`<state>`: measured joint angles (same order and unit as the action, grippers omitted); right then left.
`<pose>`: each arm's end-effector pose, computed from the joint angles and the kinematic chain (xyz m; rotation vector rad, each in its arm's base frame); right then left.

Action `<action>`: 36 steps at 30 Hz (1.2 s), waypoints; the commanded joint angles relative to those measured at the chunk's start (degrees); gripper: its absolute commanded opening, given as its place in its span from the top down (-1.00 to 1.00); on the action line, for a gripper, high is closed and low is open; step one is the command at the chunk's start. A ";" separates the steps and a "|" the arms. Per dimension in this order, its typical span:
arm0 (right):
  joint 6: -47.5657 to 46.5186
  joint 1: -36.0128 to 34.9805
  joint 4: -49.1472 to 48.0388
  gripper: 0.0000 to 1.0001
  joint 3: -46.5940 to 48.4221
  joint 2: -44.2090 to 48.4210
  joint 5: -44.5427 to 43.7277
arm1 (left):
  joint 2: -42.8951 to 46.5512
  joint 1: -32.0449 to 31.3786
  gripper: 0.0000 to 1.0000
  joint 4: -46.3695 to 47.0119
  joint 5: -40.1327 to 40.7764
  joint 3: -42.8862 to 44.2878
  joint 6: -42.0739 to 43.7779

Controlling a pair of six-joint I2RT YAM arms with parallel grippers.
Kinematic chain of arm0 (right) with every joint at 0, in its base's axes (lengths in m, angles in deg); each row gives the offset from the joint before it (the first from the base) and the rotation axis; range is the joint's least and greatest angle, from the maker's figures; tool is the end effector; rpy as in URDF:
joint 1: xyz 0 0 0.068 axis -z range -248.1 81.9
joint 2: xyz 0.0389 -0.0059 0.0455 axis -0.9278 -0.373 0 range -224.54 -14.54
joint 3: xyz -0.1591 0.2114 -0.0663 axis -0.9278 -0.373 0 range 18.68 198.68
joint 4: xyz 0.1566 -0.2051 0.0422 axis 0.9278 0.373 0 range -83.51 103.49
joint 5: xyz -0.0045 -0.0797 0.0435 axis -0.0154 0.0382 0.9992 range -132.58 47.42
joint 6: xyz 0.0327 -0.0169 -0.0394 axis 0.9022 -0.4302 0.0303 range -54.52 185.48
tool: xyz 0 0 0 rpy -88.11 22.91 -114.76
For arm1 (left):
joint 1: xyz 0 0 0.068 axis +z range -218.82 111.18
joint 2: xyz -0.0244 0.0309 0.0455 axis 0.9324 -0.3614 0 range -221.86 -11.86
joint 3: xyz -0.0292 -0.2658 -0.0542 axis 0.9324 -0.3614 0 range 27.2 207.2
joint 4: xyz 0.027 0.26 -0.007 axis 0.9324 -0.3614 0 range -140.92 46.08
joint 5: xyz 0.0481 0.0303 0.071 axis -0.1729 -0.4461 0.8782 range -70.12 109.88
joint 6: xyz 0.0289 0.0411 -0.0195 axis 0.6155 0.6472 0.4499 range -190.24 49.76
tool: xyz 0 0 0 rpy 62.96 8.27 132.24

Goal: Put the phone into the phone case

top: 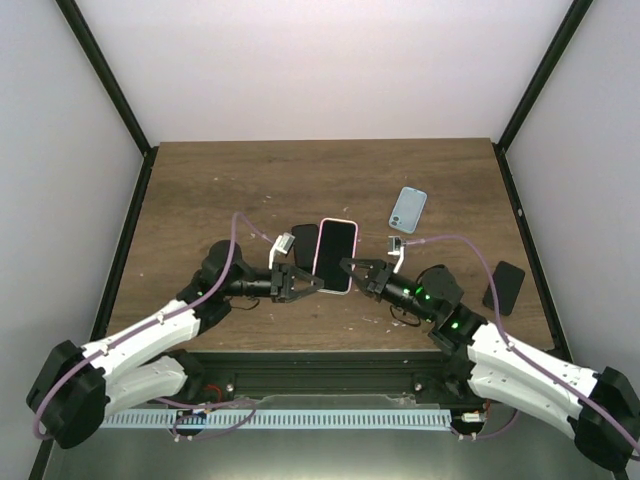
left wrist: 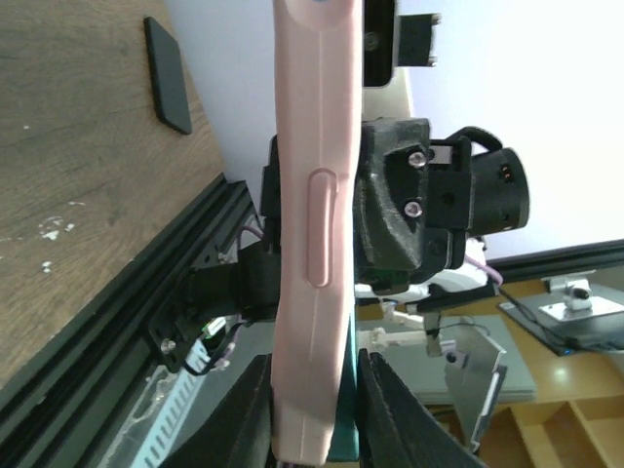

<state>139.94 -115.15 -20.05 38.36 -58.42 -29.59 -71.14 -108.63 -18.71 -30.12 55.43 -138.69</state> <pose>0.1212 0.1419 0.2552 0.2242 1.8425 1.7779 0.1534 -0.1634 0.2557 0.3191 2.1317 -1.9962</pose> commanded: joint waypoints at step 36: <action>-4.50 -0.59 4.95 0.05 0.02 1.92 18.74 | 3.01 -0.11 1.00 -6.24 7.33 3.82 6.03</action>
<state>136.92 -115.21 -16.23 37.99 -56.94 -17.15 -68.48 -109.00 -28.44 -26.56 57.11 -134.88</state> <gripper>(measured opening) 0.457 0.100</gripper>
